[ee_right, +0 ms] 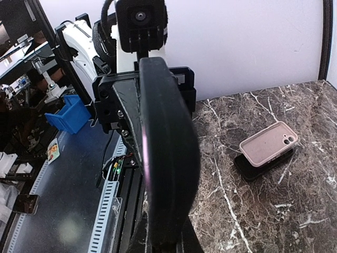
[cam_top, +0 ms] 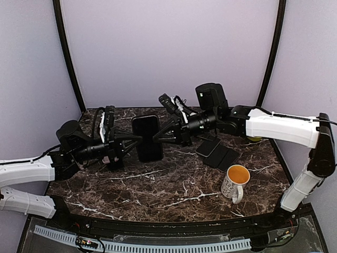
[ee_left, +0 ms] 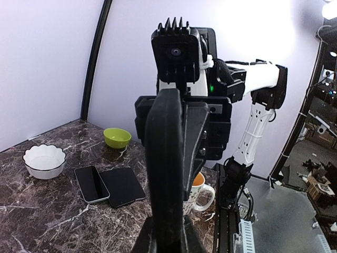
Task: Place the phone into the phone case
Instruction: Pass from the left arm to the right, then place the phone with the phone case at the center of the board.
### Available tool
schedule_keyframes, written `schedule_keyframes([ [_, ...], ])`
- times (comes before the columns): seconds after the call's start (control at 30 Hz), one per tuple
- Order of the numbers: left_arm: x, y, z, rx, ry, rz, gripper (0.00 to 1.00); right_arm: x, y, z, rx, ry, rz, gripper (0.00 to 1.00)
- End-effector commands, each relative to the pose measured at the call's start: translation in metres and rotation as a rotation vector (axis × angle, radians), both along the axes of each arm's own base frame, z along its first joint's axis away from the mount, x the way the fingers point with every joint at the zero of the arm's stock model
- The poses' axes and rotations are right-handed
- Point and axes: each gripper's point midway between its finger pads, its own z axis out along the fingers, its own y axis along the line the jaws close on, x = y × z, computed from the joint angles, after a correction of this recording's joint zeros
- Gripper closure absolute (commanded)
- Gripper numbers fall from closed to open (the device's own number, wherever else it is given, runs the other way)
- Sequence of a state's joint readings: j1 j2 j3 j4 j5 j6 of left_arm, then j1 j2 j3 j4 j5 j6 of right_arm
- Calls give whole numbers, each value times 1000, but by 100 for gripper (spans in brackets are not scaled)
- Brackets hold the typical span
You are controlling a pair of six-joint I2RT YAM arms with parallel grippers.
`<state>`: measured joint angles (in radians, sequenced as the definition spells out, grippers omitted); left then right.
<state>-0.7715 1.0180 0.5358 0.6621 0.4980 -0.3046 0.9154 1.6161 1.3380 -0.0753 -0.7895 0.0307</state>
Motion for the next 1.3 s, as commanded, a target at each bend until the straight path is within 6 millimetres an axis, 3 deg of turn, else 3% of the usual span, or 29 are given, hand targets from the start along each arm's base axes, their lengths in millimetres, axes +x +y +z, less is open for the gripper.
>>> schedule_keyframes([
  [0.0, -3, 3, 41, -97, -89, 0, 100, 1, 5, 17, 84, 6, 17, 100],
  [0.1, 2, 6, 36, -73, -62, 32, 98, 10, 5, 13, 68, 43, -12, 100],
  [0.13, 6, 7, 34, -61, -52, 55, 92, 15, 4, 10, 57, 66, -29, 100],
  [0.17, 18, 10, 27, -15, -27, 124, 72, 22, 2, 7, 47, 91, -52, 100],
  [0.23, 44, 18, 8, 115, 4, 272, 46, 41, -3, -3, 16, 143, -128, 100],
  [0.3, 76, 35, -11, 291, 37, 455, 30, 73, -9, -17, -30, 186, -275, 100],
  [0.33, 91, 48, -17, 367, 25, 558, 28, 89, -14, -28, -67, 224, -344, 100],
  [0.43, 115, 56, -30, 572, 50, 655, 19, 138, -25, -61, -149, 374, -539, 100],
  [0.57, 137, 47, -33, 669, 57, 671, 12, 173, -20, -98, -214, 490, -597, 100],
  [0.67, 155, 43, -37, 716, 35, 686, 10, 189, -12, -109, -235, 503, -615, 100],
  [0.8, 166, 54, -56, 738, 88, 710, 9, 203, -2, -123, -253, 550, -605, 100],
  [0.93, 170, 70, -73, 727, 149, 723, 9, 201, 11, -135, -240, 644, -535, 100],
  [1.0, 171, 73, -69, 712, 156, 732, 9, 199, 14, -139, -232, 677, -513, 100],
  [1.27, 172, 75, -72, 703, 171, 728, 9, 205, 8, -190, -305, 769, -547, 96],
])
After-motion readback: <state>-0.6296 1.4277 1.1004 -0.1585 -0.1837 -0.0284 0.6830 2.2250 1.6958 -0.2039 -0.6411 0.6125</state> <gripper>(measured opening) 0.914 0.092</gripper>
